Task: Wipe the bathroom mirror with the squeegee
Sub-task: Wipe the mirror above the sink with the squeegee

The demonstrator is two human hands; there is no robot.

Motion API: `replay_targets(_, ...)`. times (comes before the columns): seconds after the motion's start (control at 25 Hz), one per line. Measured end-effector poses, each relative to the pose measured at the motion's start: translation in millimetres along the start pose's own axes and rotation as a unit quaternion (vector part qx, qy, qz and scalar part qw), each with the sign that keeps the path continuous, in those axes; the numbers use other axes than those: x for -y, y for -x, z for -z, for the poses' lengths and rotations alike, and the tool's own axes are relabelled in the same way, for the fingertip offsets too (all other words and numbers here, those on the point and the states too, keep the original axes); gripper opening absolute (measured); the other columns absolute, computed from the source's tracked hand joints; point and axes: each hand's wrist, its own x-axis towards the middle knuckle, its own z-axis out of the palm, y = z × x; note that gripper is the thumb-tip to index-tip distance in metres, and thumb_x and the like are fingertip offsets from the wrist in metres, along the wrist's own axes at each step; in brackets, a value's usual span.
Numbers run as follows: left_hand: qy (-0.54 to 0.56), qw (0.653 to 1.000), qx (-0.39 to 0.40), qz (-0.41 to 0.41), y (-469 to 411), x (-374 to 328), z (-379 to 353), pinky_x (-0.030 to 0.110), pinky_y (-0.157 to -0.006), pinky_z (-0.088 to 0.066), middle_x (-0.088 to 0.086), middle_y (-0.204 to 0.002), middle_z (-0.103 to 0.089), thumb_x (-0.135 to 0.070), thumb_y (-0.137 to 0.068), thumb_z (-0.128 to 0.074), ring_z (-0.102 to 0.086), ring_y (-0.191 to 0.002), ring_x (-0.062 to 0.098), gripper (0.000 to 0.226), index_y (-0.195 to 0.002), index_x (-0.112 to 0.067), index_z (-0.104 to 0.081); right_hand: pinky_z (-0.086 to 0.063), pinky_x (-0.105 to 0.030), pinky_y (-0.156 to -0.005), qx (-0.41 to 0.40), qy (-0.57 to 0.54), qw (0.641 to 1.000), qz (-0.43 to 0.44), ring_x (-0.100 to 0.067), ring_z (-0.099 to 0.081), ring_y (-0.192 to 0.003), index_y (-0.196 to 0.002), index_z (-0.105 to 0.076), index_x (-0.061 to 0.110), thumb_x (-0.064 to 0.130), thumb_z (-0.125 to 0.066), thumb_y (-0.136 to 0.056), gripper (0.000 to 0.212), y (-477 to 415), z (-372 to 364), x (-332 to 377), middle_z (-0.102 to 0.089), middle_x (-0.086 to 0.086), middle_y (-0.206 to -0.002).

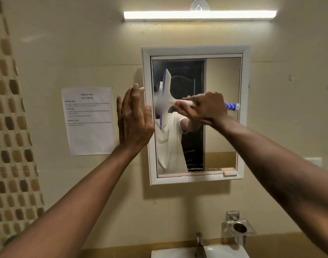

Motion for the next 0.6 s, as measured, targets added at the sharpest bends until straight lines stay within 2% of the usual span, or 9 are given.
replay_targets(0.08,0.002,1.0,-0.01,-0.006,-8,3,4,0.052,-0.131,-0.013,0.005,-0.154,-0.051,-0.022,-0.101,-0.045,-0.039,-0.152,0.023,0.057,-0.155,-0.006,-0.038,-0.05,-0.03,-0.058,-0.008,0.026,0.999,0.039,-0.018,-0.056,-0.048,-0.071,-0.073,0.016,0.079,-0.027,-0.093,0.081,-26,11,-8,-0.059,-0.002,-0.053)
replay_targets(0.16,0.001,1.0,-0.019,-0.008,-12,6,7,0.051,-0.131,-0.013,0.004,-0.155,-0.051,-0.023,-0.101,-0.045,-0.038,-0.152,0.023,0.056,-0.153,-0.005,-0.04,-0.046,-0.029,-0.058,-0.013,0.027,0.998,0.06,-0.021,-0.055,-0.046,-0.062,-0.068,0.012,0.084,-0.024,-0.089,0.088,-46,18,-12,-0.057,-0.006,-0.05)
replay_targets(0.28,-0.001,1.0,-0.027,-0.01,-14,12,9,0.052,-0.131,-0.014,0.004,-0.157,-0.048,-0.02,-0.101,-0.048,-0.038,-0.153,0.022,0.051,-0.15,-0.006,-0.044,-0.043,-0.029,-0.058,0.011,0.042,0.997,0.07,-0.02,-0.05,-0.045,-0.061,-0.069,0.009,0.083,-0.025,-0.089,0.09,-61,18,-19,-0.056,-0.008,-0.049)
replay_targets(0.44,-0.011,0.999,-0.032,-0.014,-18,19,7,0.052,-0.131,-0.014,0.002,-0.157,-0.048,-0.013,-0.101,-0.053,-0.037,-0.152,0.021,0.05,-0.15,-0.006,-0.045,-0.032,-0.024,-0.053,0.018,0.055,0.995,0.079,-0.015,-0.046,-0.043,-0.061,-0.069,0.009,0.083,-0.022,-0.087,0.092,-67,12,-30,-0.055,-0.005,-0.048)
replay_targets(0.6,-0.014,0.999,-0.037,-0.02,-19,20,2,0.051,-0.131,-0.014,0.001,-0.155,-0.049,-0.014,-0.101,-0.052,-0.038,-0.152,0.021,0.051,-0.151,-0.005,-0.044,-0.035,-0.023,-0.054,0.026,0.059,0.995,0.074,-0.016,-0.049,-0.045,-0.063,-0.07,0.007,0.084,-0.018,-0.086,0.095,-68,4,-36,-0.056,-0.005,-0.051)
